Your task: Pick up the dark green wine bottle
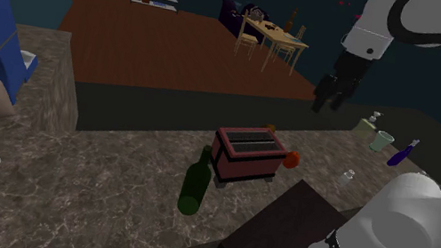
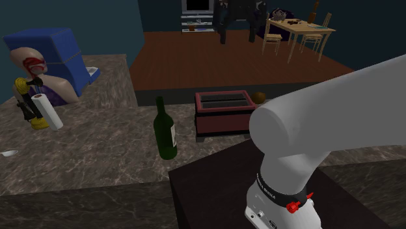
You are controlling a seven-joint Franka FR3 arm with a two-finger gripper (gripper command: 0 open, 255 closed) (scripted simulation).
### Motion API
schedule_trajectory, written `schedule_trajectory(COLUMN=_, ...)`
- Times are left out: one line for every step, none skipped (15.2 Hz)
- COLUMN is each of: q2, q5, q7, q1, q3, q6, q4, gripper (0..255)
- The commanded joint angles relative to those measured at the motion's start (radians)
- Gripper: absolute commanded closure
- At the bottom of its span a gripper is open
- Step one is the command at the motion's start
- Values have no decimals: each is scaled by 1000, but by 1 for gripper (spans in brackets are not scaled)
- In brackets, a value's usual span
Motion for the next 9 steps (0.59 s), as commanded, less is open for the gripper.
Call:
schedule_trajectory(q2=0, q5=0, q7=0, q1=0, q3=0, q6=0, q4=0, gripper=0)
schedule_trajectory(q2=16, q5=11, q7=17, q1=6, q3=14, q6=28, q4=-12, gripper=0)
schedule_trajectory(q2=33, q5=22, q7=34, q1=13, q3=29, q6=56, q4=-23, gripper=0)
schedule_trajectory(q2=52, q5=33, q7=50, q1=19, q3=43, q6=84, q4=-33, gripper=0)
schedule_trajectory(q2=72, q5=43, q7=67, q1=26, q3=58, q6=113, q4=-41, gripper=0)
schedule_trajectory(q2=93, q5=53, q7=83, q1=32, q3=72, q6=142, q4=-48, gripper=0)
schedule_trajectory(q2=116, q5=63, q7=99, q1=39, q3=86, q6=171, q4=-53, gripper=0)
schedule_trajectory(q2=141, q5=72, q7=115, q1=45, q3=100, q6=200, q4=-57, gripper=0)
schedule_trajectory(q2=167, q5=80, q7=131, q1=51, q3=114, q6=228, q4=-60, gripper=0)
